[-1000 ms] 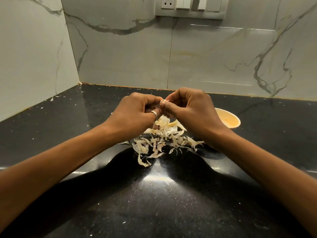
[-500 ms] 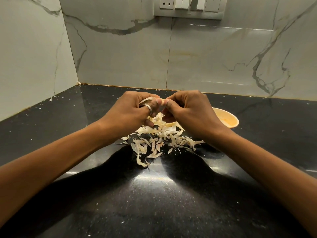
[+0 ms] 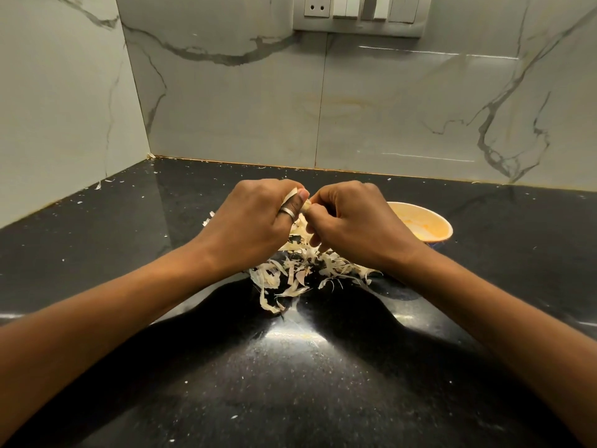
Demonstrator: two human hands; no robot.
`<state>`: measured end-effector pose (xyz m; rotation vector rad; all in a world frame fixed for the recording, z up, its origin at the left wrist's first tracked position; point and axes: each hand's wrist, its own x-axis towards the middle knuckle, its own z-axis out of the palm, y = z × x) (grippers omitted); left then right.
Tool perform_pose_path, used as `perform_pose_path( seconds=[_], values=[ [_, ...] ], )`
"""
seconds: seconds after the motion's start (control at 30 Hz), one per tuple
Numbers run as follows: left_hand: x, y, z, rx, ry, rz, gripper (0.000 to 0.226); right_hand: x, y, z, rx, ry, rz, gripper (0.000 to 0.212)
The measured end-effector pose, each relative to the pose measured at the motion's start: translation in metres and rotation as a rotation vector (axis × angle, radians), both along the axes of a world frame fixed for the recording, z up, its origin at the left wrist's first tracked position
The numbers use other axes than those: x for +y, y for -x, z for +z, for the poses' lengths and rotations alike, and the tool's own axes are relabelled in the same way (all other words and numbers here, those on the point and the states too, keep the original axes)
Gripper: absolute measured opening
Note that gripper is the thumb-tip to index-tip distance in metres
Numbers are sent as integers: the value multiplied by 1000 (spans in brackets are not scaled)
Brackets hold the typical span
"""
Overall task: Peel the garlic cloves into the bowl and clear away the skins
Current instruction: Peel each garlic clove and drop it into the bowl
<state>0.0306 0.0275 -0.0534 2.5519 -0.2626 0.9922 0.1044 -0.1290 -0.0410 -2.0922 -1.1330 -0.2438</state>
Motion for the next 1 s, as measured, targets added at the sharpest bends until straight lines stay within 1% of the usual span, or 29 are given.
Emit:
perform_pose_path(
  seconds=[0.17,0.4,0.53,0.6,0.67,0.77,0.87,0.93,1.0],
  values=[
    [0,1,0,-24,-89,-5,31,0,3,2,-24,82,7,38],
    [-2,2,0,-81,-157,-10,39,1,5,-4,-141,-19,-27,45],
    [-2,4,2,-97,-135,-43,38,0,4,-4,-170,-61,-40,49],
    [-4,5,3,-87,-87,-68,35,-1,3,-3,-154,-87,-42,49],
    [-5,5,6,-57,14,-72,30,-3,2,-1,-124,-101,-38,43],
    [-2,4,7,25,224,-75,25,-4,3,5,16,-110,22,30],
    [0,1,7,91,417,-107,25,-4,1,7,152,-120,79,26],
    [2,-1,6,109,481,-113,25,-4,-1,6,220,-129,113,24],
    [5,-2,6,113,490,-111,25,-5,-1,6,251,-131,131,23]
  ],
)
